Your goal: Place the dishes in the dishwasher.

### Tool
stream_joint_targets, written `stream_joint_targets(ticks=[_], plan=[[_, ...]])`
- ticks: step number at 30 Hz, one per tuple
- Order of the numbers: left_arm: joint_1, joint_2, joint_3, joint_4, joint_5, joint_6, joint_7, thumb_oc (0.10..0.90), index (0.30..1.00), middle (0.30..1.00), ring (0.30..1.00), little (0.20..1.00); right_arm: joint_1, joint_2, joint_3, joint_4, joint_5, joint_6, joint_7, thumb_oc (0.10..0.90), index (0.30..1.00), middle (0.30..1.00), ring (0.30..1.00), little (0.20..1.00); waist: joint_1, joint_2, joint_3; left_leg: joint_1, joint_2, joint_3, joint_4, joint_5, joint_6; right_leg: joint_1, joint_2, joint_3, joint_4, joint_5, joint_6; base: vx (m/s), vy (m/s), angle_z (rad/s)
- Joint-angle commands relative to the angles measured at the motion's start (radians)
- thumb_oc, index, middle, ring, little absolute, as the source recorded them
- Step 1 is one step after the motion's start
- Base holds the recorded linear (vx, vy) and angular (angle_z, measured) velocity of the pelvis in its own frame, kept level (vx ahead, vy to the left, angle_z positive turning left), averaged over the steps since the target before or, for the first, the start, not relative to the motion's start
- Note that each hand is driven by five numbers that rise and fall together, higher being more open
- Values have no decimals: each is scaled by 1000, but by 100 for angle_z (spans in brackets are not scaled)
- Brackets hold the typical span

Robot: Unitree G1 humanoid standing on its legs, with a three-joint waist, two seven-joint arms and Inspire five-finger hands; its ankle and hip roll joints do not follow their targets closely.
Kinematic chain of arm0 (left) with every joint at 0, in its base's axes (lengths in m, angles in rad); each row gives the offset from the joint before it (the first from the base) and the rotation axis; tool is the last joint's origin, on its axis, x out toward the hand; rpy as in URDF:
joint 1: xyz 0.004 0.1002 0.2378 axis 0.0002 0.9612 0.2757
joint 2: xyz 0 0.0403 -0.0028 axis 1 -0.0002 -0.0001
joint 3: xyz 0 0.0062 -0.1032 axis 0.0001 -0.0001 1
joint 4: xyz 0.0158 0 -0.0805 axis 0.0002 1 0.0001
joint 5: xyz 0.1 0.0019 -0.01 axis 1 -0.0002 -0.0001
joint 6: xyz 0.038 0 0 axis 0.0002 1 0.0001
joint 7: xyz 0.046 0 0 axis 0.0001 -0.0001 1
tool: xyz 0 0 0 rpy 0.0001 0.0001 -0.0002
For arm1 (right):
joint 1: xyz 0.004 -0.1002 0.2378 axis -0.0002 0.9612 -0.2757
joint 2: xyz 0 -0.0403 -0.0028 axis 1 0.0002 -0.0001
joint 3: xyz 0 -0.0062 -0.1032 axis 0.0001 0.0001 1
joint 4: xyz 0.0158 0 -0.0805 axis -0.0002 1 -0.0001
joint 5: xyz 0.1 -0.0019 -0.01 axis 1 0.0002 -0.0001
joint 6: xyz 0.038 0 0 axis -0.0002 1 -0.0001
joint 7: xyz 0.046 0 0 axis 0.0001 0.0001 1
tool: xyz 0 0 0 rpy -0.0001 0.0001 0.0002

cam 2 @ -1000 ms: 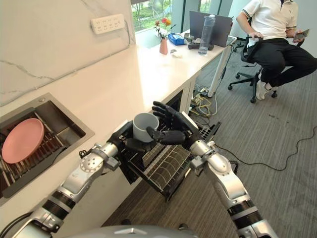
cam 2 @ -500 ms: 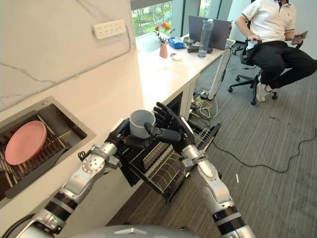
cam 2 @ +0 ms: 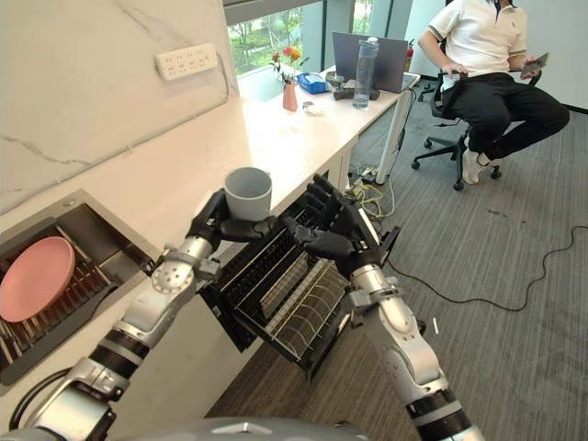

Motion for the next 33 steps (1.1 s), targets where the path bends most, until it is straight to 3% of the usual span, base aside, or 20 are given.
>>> stream_joint_targets(ticks=[1,18,28,33], plan=[[-252,20,57,68,-20,-118,4,400,300,300,300,300,-88,4,-22,-57,-16,-52,55,800,900,900,900,900,27,16,-41,66,29,-12,10,-131,-4,-11,-56,-26,15,-58,87,0,0,0],[-228,-28,17,60,22,-94,14,400,300,300,300,300,-232,51,57,45,-67,-2,-18,800,900,900,900,900,67,11,-42,60,22,-34,10,-132,-1,-1,-59,-46,15,-56,82,0,2,0],[-240,-56,-21,59,43,-90,21,400,300,300,300,300,-291,80,107,57,-41,7,-32,800,900,900,900,900,85,6,-38,52,14,-46,10,-133,3,4,-65,-56,15,-49,82,-4,7,5],[-242,-69,-34,72,45,-87,15,400,300,300,300,300,-297,96,114,64,29,4,-18,800,900,900,900,900,89,7,-35,50,13,-50,10,-132,3,3,-67,-61,15,-49,83,0,0,0]])
